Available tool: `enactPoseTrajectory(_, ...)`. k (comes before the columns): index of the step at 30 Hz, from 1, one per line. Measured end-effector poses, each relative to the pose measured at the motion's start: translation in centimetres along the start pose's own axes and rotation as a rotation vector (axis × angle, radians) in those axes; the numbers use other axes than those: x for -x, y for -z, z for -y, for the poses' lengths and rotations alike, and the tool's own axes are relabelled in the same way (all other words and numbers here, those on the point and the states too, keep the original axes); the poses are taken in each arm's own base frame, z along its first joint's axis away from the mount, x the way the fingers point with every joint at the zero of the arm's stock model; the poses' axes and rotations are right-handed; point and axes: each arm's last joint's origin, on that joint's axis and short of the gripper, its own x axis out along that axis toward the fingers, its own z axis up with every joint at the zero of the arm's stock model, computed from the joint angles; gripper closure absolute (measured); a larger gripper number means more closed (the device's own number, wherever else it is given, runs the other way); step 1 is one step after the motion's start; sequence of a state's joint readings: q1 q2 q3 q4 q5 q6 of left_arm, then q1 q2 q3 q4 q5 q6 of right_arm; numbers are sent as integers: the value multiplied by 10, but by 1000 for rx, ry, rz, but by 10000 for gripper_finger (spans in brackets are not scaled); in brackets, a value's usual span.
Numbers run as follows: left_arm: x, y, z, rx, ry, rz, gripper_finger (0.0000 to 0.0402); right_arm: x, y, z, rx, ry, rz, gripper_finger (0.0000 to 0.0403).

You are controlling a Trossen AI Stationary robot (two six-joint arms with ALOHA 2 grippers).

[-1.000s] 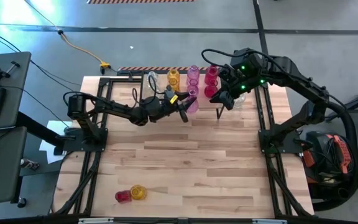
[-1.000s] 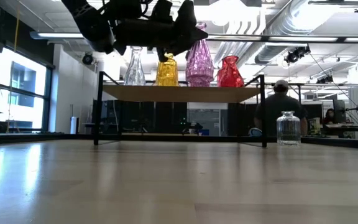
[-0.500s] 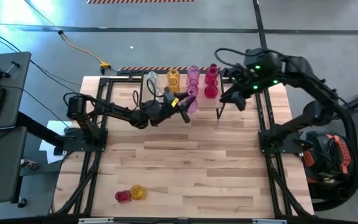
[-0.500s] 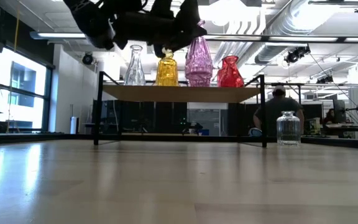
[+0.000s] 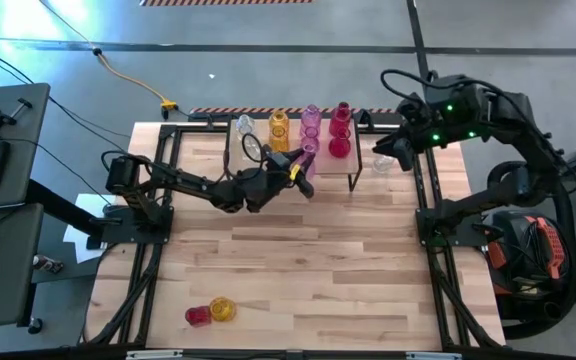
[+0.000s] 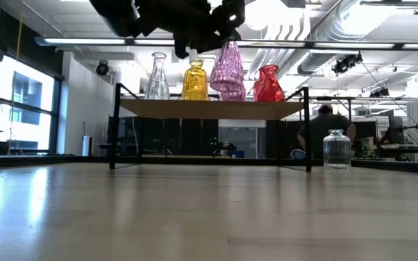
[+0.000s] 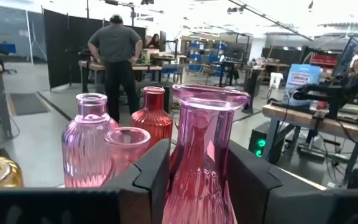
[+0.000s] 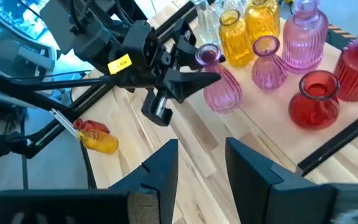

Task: Sort vases onto shelf
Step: Put the violet vase aligned with the other violet vases on the shelf

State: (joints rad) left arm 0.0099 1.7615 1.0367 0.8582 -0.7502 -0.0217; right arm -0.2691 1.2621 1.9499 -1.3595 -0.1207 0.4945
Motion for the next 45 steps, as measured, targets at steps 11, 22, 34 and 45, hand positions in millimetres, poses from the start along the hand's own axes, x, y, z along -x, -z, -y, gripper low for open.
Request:
enactPoseTrajectory(11,8,-1,9,26,8,5,284,40,27,-6,79,61,106,289)
enactPoseTrajectory(22,4,-2,2,55,-61,21,284,88,75,18,421,-159,401,289)
enactPoseTrajectory(34,-5,21,13,20,-98,14,284,32,172,82,427,-468,555,289)
enactPoseTrajectory(45,-12,11,11,64,-109,50,283,5,216,111,423,-599,554,289)
